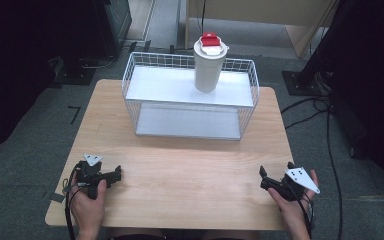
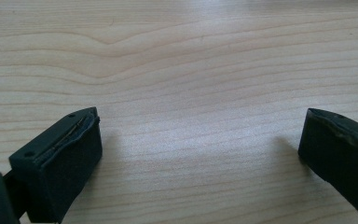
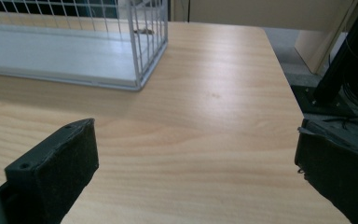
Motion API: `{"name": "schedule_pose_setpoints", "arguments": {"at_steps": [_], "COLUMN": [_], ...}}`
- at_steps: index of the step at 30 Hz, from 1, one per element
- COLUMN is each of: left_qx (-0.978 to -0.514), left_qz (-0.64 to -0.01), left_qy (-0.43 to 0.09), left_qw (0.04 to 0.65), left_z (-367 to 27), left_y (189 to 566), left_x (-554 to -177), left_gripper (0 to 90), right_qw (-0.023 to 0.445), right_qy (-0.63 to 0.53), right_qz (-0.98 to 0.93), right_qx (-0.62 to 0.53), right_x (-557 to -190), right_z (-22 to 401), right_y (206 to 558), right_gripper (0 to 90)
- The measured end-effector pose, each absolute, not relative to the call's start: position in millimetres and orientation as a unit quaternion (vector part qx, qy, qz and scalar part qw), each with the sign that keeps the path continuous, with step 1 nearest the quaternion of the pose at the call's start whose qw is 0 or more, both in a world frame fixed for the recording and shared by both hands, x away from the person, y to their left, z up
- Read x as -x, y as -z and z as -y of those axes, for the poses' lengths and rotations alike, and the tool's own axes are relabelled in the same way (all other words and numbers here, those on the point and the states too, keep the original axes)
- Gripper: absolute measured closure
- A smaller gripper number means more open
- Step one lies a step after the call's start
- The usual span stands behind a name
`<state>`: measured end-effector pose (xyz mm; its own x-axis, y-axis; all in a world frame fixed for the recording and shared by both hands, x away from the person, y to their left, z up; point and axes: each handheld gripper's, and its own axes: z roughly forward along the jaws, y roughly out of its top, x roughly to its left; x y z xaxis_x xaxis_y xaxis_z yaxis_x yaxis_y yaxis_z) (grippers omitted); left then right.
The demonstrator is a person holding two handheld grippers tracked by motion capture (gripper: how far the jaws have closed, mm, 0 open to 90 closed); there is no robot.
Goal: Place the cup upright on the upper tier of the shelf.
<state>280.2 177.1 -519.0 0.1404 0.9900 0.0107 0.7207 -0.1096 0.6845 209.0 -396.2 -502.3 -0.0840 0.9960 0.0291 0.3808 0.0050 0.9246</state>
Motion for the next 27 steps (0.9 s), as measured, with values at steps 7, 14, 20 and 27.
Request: {"name": "schedule_pose_setpoints", "arguments": {"at_steps": [7, 14, 20, 27], "left_qx": [-0.703, -0.703, -0.703, -0.704], "left_qz": [-0.608, -0.608, -0.608, -0.608], "left_qy": [-0.245, -0.245, -0.245, -0.245], "left_qw": [0.275, 0.275, 0.275, 0.275], "left_z": [-177.2, -177.1, -177.1, -177.2], "left_y": [519.0, 519.1, 519.1, 519.1], "left_x": [-280.2, -280.1, -280.1, -280.1], "left_gripper": [0.0, 0.0, 0.0, 0.0], "right_qw": [0.359, 0.337, 0.317, 0.275], "right_qy": [-0.398, -0.366, -0.326, -0.302], "right_qz": [-0.612, -0.626, -0.646, -0.669], "right_qx": [-0.581, -0.600, -0.613, -0.621], "right_x": [-200.8, -196.9, -196.5, -200.3], "right_z": [407.7, 420.9, 427.6, 434.4], "right_y": [512.1, 520.0, 522.0, 525.0], "right_gripper": [0.0, 0.0, 0.0, 0.0]}}
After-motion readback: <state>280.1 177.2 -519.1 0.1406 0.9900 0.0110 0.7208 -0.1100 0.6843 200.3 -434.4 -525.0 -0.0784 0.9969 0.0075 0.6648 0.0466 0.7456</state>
